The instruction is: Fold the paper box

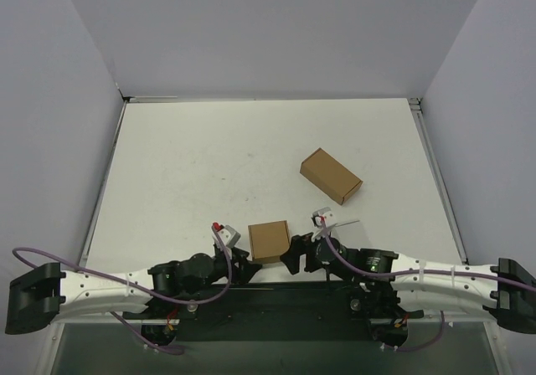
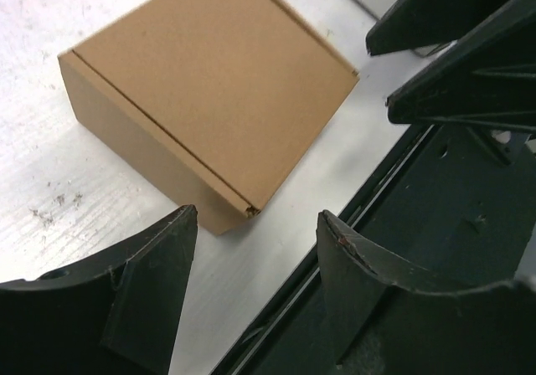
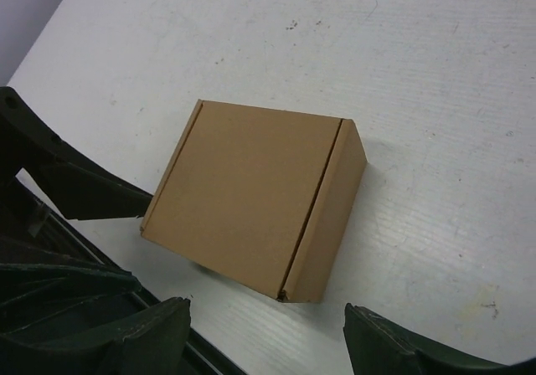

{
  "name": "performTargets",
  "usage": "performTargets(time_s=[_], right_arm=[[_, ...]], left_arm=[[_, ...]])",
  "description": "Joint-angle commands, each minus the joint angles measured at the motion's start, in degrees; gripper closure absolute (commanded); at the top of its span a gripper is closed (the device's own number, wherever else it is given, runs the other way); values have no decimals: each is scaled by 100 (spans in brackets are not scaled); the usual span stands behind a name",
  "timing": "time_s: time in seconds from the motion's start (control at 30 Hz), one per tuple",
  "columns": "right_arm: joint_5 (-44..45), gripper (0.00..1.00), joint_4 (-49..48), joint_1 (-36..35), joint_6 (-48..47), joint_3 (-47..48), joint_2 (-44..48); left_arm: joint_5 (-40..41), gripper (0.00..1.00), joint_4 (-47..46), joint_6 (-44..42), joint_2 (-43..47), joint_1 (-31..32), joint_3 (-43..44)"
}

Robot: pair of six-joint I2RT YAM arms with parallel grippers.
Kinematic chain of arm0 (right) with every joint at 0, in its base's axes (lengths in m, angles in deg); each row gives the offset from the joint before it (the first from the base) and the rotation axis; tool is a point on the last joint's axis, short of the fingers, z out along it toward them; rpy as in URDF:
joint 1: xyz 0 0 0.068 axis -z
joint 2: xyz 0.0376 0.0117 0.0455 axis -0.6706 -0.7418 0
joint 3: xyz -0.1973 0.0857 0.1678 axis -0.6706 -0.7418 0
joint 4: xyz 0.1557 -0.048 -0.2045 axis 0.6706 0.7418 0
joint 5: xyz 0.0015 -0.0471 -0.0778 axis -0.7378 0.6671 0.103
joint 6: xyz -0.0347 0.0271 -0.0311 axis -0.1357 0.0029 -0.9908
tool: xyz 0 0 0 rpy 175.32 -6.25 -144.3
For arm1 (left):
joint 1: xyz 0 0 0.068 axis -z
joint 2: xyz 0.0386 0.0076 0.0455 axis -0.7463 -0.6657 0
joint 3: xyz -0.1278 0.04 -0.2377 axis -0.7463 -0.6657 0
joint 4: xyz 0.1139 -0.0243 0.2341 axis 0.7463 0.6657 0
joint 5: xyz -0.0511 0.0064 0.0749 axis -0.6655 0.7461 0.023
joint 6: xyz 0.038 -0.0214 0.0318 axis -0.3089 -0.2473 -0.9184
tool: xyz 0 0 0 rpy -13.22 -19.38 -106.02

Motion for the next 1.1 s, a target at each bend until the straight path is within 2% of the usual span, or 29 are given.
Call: performTargets(time_s=[0.0, 0.1, 0.2, 0.37, 0.53, 0.7, 0.8, 0.9, 1.07], right_arm=[[-347, 25, 21, 137, -279, 11, -313], [-470, 24, -93, 233, -604, 46, -612], [-1065, 25, -487, 689, -850, 81, -1182], [-1620, 29, -1059, 1139, -1359, 651, -2219], [-1709, 32, -1139, 1358, -1729, 1599, -3370], [-2015, 34, -1218, 1806, -1905, 2321, -4311], [-2210, 35, -1253, 1982, -2010, 2682, -4654], [-2316, 35, -1201, 2044, -2090, 2902, -4665], [-2088, 19, -1051, 2026, -2081, 2578, -3867]], left_arm=[[-98, 31, -22, 163, -387, 6, 112], [112, 31, 93, 242, -660, 6, 218], [236, 34, 23, 330, -862, -117, 297], [-528, 38, -135, 287, -1284, -1231, 674], [-906, 38, -303, -126, -1609, -1681, 1017], [-1583, 40, -461, -548, -2198, -2681, 1385], [-1759, 40, -285, -847, -2488, -2964, 1728], [-1944, 36, -48, -970, -2638, -3123, 1966], [-1988, 24, 452, -1164, -2094, -3132, 2046]])
